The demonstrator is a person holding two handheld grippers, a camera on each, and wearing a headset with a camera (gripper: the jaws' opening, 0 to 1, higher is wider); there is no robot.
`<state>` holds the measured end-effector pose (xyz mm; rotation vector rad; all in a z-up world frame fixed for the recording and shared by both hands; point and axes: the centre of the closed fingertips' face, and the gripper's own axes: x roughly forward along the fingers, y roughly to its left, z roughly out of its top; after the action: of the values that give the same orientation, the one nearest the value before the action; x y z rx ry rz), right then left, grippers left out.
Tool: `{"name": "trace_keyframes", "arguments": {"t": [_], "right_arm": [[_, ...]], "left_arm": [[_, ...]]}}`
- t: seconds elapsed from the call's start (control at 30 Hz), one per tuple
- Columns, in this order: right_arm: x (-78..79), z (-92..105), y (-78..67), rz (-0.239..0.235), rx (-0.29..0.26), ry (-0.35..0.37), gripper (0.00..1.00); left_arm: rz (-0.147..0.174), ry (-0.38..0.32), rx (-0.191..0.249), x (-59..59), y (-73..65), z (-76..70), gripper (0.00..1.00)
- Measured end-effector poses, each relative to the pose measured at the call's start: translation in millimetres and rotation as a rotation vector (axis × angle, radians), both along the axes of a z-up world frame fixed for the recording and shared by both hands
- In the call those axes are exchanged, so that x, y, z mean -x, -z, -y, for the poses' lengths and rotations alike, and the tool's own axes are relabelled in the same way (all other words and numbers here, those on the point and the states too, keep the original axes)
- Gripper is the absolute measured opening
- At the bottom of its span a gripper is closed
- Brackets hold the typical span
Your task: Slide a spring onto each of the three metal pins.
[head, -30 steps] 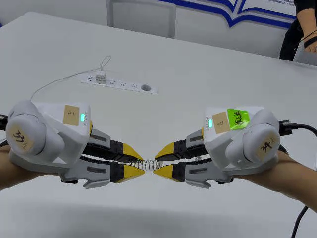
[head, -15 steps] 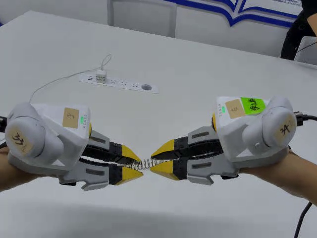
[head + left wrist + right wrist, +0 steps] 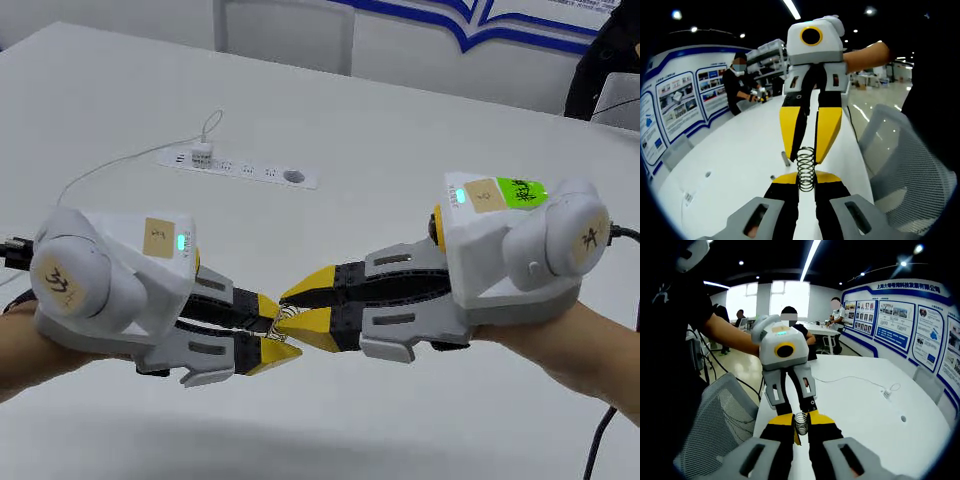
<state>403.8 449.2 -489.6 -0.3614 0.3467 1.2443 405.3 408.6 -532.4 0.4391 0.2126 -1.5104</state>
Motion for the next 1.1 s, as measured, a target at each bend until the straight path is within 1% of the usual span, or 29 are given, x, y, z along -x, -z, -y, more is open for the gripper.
{"name": "trace_keyframes", "arguments": {"t": [0.07,0.2,0.27,0.3,0.33,0.4,0.43,0.5,0.57,0.63,0.67,0.77,0.83,0.9,0.93,0.97,1.0,1.07,1.1], "right_arm": [[-0.9,-0.9,-0.6,-0.012,-0.015,0.008,0.10],[-1.7,-1.7,0.5,-0.012,-0.011,0.013,0.10],[-1.1,-2.9,1.2,-0.009,-0.004,0.014,0.10],[-1.3,-3.6,0.9,0.006,0.001,0.015,0.10],[-0.4,-4.5,0.5,0.006,0.001,0.021,0.10],[-0.1,-5.4,-1.7,0.011,-0.010,0.031,0.10],[-1.0,-5.4,-3.2,0.012,-0.019,0.042,0.09],[-1.0,-5.5,-4.3,0.010,-0.025,0.048,0.09],[-2.3,-5.1,-4.9,0.015,-0.025,0.056,0.09],[-3.2,-5.1,-5.4,0.003,-0.033,0.066,0.10],[-3.3,-4.8,-5.1,-0.014,-0.037,0.071,0.10],[-3.1,-5.1,-3.6,-0.002,-0.020,0.071,0.10],[-2.1,-4.8,-1.5,0.004,-0.002,0.071,0.10],[-2.0,-4.0,0.0,0.012,0.010,0.072,0.10],[-1.8,-3.6,0.4,0.016,0.013,0.073,0.10],[-2.1,-3.5,0.1,0.018,0.010,0.077,0.09],[-1.9,-3.6,-0.3,0.019,0.006,0.080,0.09],[-3.3,-3.1,-1.0,0.025,0.003,0.087,0.09],[-4.2,-2.8,-1.0,0.025,0.000,0.093,0.09]], "left_arm": [[-0.003,-0.003,0.004,-0.1,-0.5,-0.1,0.10],[-0.003,-0.007,-0.004,-1.0,0.5,-1.8,0.10],[-0.005,-0.007,-0.006,-0.9,1.3,-2.1,0.10],[-0.010,-0.009,-0.006,-0.9,1.4,-2.3,0.10],[-0.010,-0.011,-0.005,-1.3,1.2,-2.7,0.10],[-0.013,-0.009,0.005,-1.1,-1.1,-3.0,0.11],[-0.008,-0.009,0.009,-1.0,-2.7,-3.1,0.11],[-0.011,-0.008,0.011,-0.9,-4.1,-3.1,0.11],[-0.004,-0.011,0.009,-2.2,-4.5,-3.1,0.11],[0.004,-0.010,0.010,-3.0,-5.3,-2.3,0.11],[0.017,0.002,0.006,-1.6,-5.3,-1.4,0.11],[0.024,0.004,-0.003,-1.3,-3.5,0.3,0.11],[0.019,0.003,-0.009,-1.6,-1.5,0.2,0.11],[0.023,-0.001,-0.015,-2.4,0.1,-0.4,0.11],[0.022,-0.003,-0.016,-2.8,0.5,-1.1,0.11],[0.015,-0.007,-0.014,-3.0,0.6,-1.5,0.11],[0.001,-0.014,-0.009,-3.7,0.2,-2.3,0.11],[-0.009,-0.026,-0.005,-5.0,0.1,-3.3,0.11],[-0.014,-0.037,-0.010,-6.7,1.2,-4.6,0.11]]}}
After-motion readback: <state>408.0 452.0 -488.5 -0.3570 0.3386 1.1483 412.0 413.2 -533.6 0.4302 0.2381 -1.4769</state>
